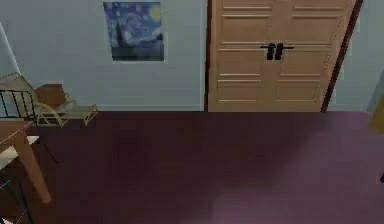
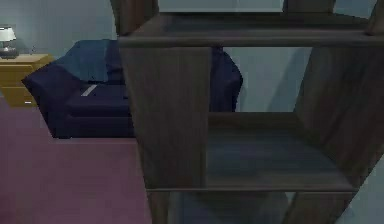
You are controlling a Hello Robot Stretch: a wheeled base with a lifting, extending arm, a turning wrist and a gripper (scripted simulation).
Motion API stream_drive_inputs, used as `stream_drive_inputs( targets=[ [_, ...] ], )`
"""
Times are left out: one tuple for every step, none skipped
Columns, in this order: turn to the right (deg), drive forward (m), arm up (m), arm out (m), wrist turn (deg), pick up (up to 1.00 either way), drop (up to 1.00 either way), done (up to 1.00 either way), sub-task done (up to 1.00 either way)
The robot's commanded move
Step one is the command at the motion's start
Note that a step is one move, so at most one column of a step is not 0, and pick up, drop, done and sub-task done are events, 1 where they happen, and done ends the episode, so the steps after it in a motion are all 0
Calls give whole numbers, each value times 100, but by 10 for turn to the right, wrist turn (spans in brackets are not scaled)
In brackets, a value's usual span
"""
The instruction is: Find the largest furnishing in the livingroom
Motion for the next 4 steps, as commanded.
stream_drive_inputs(
  targets=[
    [0,30,0,0,0,0,0,0,0],
    [-450,0,0,0,0,0,0,0,0],
    [-450,0,0,0,0,0,0,0,0],
    [-180,0,0,0,0,0,0,0,0]
  ],
)
